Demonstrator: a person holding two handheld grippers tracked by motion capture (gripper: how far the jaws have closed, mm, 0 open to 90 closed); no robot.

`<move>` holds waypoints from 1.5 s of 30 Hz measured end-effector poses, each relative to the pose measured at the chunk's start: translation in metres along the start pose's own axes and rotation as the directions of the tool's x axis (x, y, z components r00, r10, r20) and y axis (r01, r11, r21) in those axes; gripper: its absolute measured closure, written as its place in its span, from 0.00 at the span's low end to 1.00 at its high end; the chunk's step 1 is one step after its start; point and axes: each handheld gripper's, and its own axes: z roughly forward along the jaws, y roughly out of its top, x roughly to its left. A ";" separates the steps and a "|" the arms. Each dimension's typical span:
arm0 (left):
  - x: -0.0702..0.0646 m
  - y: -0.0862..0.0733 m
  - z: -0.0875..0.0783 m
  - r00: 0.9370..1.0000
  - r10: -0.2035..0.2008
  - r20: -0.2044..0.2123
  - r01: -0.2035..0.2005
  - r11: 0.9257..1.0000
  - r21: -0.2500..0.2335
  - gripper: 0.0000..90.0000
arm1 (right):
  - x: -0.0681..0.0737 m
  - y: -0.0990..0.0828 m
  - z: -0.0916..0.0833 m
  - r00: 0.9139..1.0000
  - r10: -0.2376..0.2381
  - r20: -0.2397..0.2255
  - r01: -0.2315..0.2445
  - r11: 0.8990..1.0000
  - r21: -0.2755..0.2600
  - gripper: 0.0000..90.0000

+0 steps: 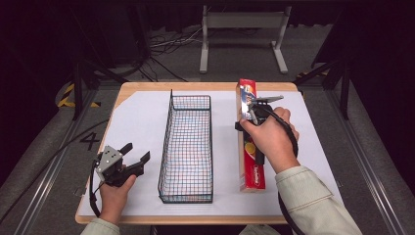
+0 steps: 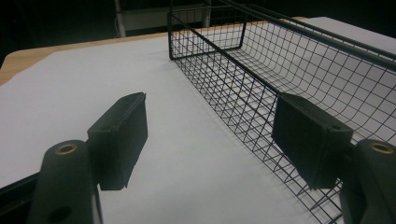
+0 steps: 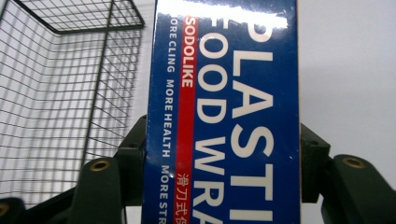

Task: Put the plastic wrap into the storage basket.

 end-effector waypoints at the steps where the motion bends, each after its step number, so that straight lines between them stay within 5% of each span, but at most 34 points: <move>1: 0.000 0.000 0.000 1.000 0.000 -0.001 0.000 1.000 0.001 0.30 | 0.003 0.000 0.001 1.000 0.004 -0.004 -0.004 1.000 -0.003 0.43; 18: 0.002 -0.002 -0.004 1.000 0.001 -0.012 -0.001 1.000 0.002 0.30 | 0.049 0.012 0.002 0.999 -0.033 -0.017 0.033 0.999 -0.022 0.43; 45: 0.002 -0.001 -0.002 1.000 -0.004 -0.013 0.004 1.000 -0.006 0.30 | 0.102 0.019 0.018 0.998 0.018 -0.065 -0.018 1.000 -0.001 0.43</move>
